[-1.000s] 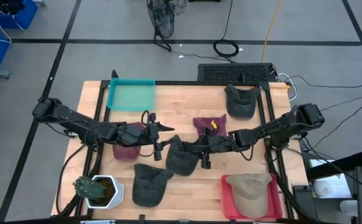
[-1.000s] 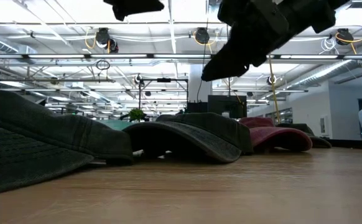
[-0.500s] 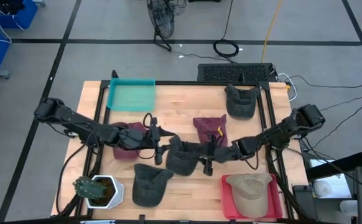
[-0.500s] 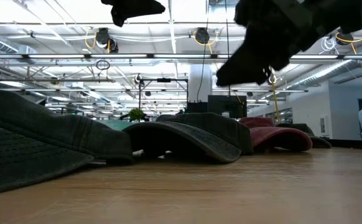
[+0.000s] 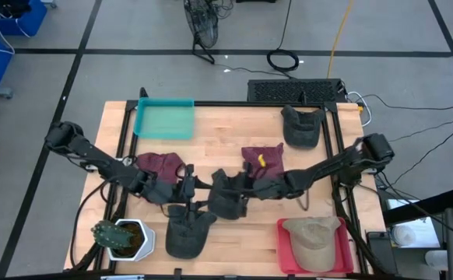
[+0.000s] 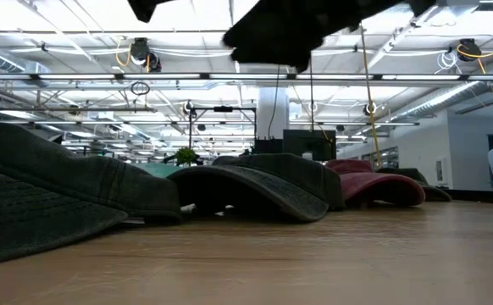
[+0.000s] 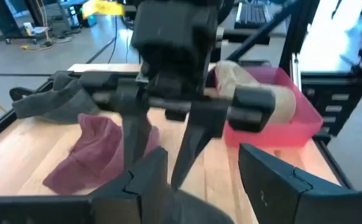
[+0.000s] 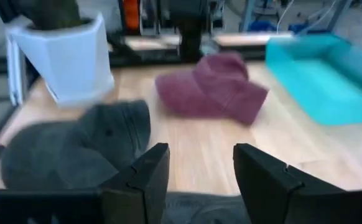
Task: Pick & Place hat
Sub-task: Put the middle black cap into the pink bin
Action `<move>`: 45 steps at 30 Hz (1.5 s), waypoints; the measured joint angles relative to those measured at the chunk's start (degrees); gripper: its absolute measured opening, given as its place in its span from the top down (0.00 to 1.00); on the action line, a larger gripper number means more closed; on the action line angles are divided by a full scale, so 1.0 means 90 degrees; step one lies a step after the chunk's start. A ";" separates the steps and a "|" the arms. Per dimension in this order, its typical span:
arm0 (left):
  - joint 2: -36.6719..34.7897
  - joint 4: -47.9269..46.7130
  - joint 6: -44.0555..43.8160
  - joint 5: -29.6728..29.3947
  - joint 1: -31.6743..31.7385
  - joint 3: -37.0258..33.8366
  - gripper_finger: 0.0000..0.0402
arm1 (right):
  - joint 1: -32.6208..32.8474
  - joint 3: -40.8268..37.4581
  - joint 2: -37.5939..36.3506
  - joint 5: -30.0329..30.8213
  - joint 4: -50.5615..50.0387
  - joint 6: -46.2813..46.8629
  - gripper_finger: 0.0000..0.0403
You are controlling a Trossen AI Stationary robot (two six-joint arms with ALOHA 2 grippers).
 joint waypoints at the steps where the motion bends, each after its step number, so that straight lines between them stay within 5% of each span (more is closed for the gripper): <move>1: 0.0000 -0.0028 0.0038 -0.0073 -0.0048 0.0002 0.50 | -0.0022 0.0178 0.0207 -0.0114 -0.0180 -0.0002 0.59; 7: -0.0185 -0.0126 0.0337 -0.0344 -0.0043 -0.0001 0.50 | -0.0115 0.0888 0.0994 -0.0496 -0.1389 0.0166 0.59; 24: -0.0595 -0.0975 0.0255 -0.0525 0.0135 0.0004 0.50 | -0.0848 0.0935 0.1009 -0.1808 -0.2821 0.1226 0.59; 45: -0.0593 -0.0926 0.0390 -0.0513 0.0228 0.0002 0.50 | -0.0731 0.0738 0.1007 -0.2145 -0.2630 0.1844 0.59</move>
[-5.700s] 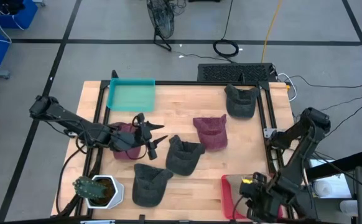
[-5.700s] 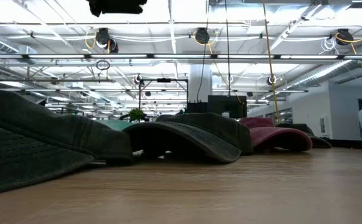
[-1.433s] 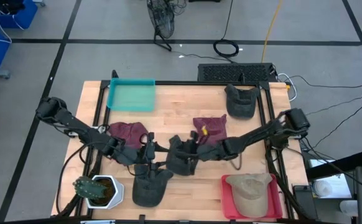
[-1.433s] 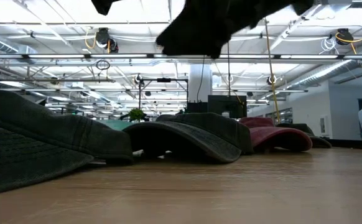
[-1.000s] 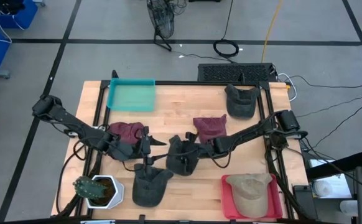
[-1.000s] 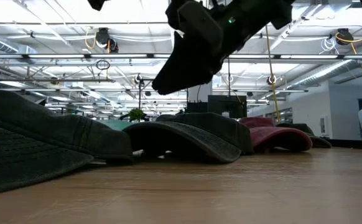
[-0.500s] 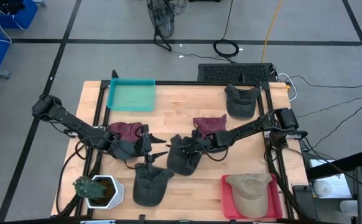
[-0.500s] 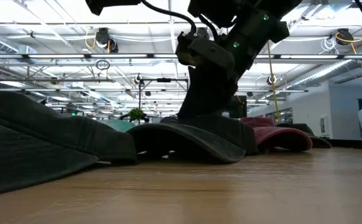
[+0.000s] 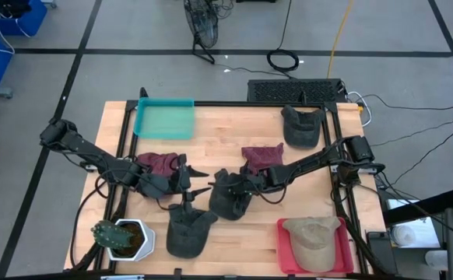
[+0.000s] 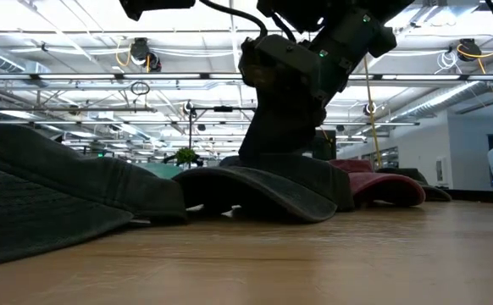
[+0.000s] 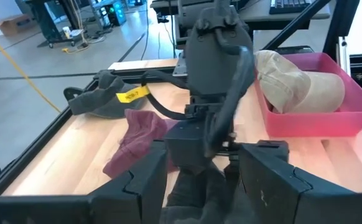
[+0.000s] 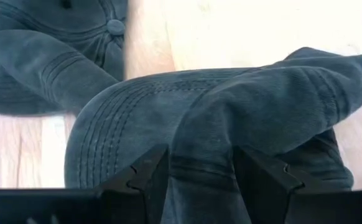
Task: Pick & Place hat
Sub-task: Put the middle black cap into the pink bin
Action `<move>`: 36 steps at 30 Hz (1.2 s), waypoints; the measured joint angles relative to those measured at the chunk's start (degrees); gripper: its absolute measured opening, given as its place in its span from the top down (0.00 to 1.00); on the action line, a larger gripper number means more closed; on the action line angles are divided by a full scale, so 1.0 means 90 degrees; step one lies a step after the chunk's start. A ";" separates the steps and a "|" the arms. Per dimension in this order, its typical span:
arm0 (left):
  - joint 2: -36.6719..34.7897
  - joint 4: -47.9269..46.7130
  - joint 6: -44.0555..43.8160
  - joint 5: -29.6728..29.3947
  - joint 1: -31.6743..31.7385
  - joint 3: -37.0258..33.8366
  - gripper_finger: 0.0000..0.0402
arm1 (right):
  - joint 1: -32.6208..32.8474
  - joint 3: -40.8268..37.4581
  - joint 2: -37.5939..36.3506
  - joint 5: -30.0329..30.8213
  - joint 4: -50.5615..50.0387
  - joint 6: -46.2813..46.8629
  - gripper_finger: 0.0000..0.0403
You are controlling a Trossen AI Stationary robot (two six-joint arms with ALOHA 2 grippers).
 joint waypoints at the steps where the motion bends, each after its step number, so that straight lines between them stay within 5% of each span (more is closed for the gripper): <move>1: 0.0000 0.0002 0.0013 0.0000 -0.0002 0.0000 0.50 | -0.0007 0.0000 0.0000 -0.0001 0.0000 0.0002 0.59; 11: 0.0000 0.0049 0.0036 0.0000 0.0046 0.0000 0.50 | 0.0007 -0.0053 0.0000 0.0011 -0.0305 0.0166 0.60; 27: 0.0000 -0.0036 0.0043 -0.0002 0.0308 0.0000 0.50 | -0.0007 -0.0213 -0.0007 0.0272 -0.0001 -0.0387 0.92; 36: 0.0002 -0.0046 0.0056 -0.0002 0.0306 0.0000 0.50 | 0.0004 -0.0214 -0.0045 0.0365 0.0007 -0.0589 0.94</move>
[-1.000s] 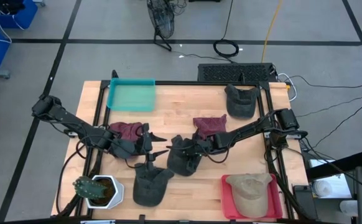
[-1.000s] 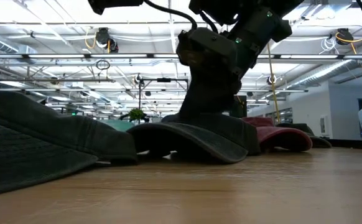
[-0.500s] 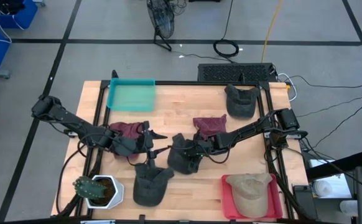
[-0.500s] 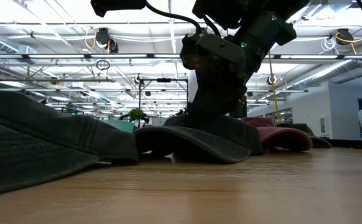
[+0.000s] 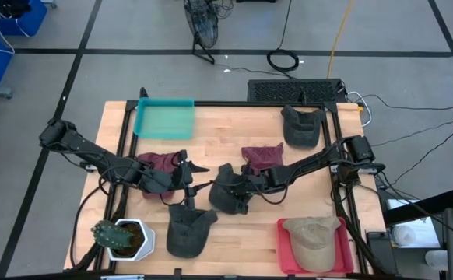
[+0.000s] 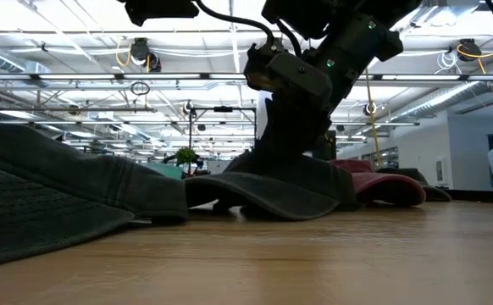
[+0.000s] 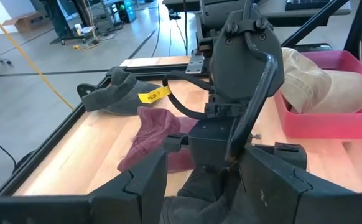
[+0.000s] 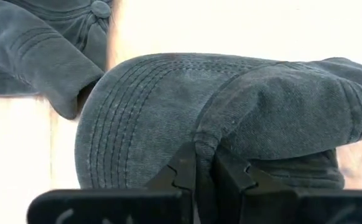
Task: Pick & Place hat
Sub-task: Put the middle black cap into the pink bin
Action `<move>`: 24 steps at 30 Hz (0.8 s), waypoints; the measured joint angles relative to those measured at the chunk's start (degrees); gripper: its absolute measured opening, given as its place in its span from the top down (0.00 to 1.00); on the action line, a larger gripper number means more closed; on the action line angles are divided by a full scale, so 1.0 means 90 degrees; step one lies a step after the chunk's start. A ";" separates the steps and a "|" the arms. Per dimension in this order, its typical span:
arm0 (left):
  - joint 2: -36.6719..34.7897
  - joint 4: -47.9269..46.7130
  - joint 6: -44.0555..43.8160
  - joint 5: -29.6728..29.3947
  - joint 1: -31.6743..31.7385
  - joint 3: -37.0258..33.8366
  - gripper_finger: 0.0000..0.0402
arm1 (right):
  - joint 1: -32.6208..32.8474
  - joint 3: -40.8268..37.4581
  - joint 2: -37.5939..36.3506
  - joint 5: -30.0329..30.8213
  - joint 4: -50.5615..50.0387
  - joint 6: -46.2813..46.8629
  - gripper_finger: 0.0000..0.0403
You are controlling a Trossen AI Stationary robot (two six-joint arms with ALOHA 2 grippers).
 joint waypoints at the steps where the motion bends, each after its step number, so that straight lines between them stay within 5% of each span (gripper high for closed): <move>1: 0.0000 -0.0010 -0.0002 0.0000 -0.0002 0.0000 0.50 | 0.0000 -0.0002 -0.0050 -0.0012 -0.0021 -0.0034 0.94; 15: 0.0000 -0.0146 -0.0019 0.0010 -0.0002 -0.0002 0.50 | 0.1067 -0.0005 -0.2417 -0.0016 -0.1131 -0.0985 0.95; 24: 0.0000 -0.0146 -0.0045 0.0012 -0.0002 -0.0002 0.50 | 0.2530 0.0181 -0.3302 -0.0017 -0.2281 0.0160 0.95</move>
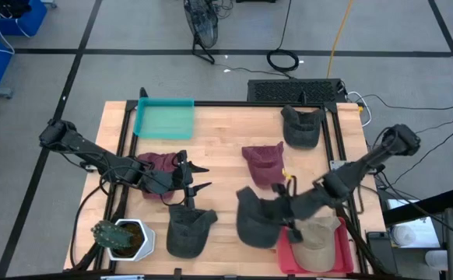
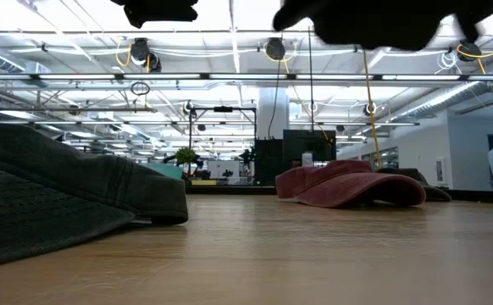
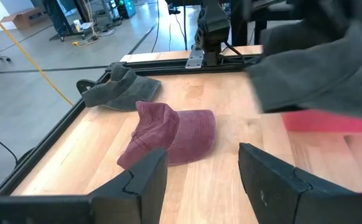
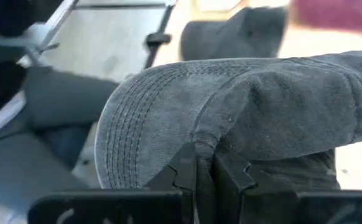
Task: Pick & Place hat
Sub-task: Put the middle black cap into the pink bin
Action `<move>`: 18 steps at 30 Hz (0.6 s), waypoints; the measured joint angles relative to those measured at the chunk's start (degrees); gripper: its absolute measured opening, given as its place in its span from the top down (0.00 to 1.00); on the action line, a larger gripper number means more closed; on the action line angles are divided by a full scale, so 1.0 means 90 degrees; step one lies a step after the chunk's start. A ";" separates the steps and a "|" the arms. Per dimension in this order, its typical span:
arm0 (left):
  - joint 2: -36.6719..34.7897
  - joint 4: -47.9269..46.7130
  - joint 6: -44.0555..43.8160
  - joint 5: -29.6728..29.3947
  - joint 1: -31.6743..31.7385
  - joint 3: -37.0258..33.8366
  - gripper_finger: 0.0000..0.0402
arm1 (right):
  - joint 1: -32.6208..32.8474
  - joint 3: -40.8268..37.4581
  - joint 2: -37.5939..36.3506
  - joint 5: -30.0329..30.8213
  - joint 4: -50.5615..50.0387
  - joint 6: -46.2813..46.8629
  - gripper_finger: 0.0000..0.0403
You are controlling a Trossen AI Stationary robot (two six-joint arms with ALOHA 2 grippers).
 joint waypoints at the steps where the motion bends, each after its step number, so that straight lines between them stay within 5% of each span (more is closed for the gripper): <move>1: 0.0000 0.0000 -0.0001 0.0000 0.0000 0.0000 0.50 | 0.0160 0.0103 0.0005 0.0000 -0.0213 0.0127 0.95; 9: 0.0000 0.0001 -0.0076 -0.0004 0.0000 0.0000 0.50 | 0.1204 0.0930 0.0047 0.0003 -0.1814 0.1361 0.95; 18: 0.0000 -0.0257 -0.0377 -0.0011 0.0000 0.0000 0.50 | 0.2404 0.0979 0.0047 -0.0016 -0.1961 0.2980 0.95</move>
